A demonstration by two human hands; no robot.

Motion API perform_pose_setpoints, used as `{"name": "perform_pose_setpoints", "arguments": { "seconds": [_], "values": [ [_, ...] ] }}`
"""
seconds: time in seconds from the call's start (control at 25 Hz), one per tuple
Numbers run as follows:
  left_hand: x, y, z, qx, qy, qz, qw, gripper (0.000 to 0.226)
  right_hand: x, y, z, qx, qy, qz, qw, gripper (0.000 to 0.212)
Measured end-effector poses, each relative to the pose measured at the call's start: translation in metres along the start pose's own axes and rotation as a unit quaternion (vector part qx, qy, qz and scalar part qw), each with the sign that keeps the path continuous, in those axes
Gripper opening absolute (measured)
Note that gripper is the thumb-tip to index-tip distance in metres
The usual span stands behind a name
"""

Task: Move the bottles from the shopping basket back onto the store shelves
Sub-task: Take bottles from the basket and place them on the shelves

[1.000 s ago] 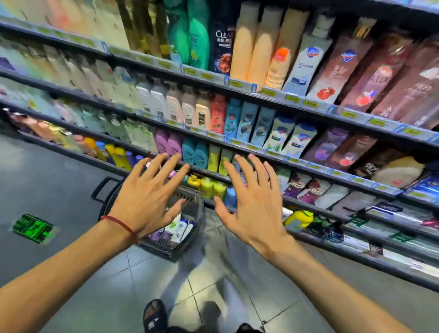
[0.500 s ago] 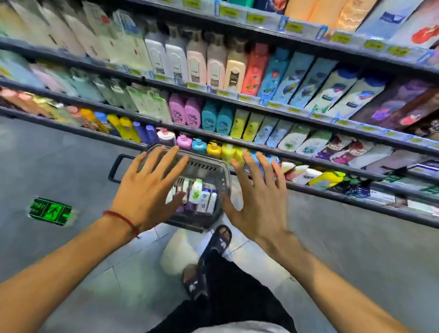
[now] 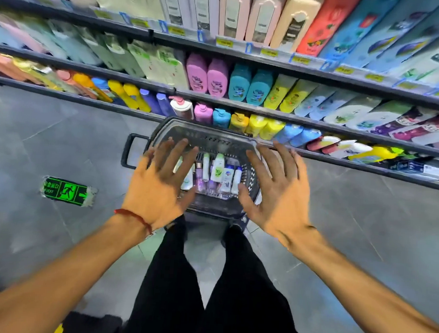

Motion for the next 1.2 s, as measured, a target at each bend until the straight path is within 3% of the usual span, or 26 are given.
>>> {"name": "perform_pose_setpoints", "arguments": {
  "seconds": [0.36,0.84,1.12,1.2],
  "values": [
    [0.074,0.136,-0.023,0.097,0.052,0.008,0.994,0.074,0.034,0.154,0.026,0.063,0.132,0.054,0.988,0.056],
    [0.113,0.403,-0.061,0.175,0.066,0.023,0.982,0.075,0.0,0.404,0.073,0.126,0.149,0.052,0.979,0.054],
    [0.129,0.508,-0.085,0.186,0.035,0.04,0.981,0.077,-0.027,0.542,0.054,0.187,0.168,-0.032,0.967,0.056],
    [0.134,0.517,-0.09,0.176,0.031,0.042,0.983,0.073,-0.033,0.583,0.048,0.218,0.219,-0.117,0.944,0.055]
  ]
}}
Point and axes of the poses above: each hand's wrist, its own z-axis away from the middle knuckle, its own y-axis out of the palm, x = y × z, the point moved 7 cm from there along -z, towards the middle knuckle, and after that the axes turned 5 degrees about z, right-handed, at the moved point
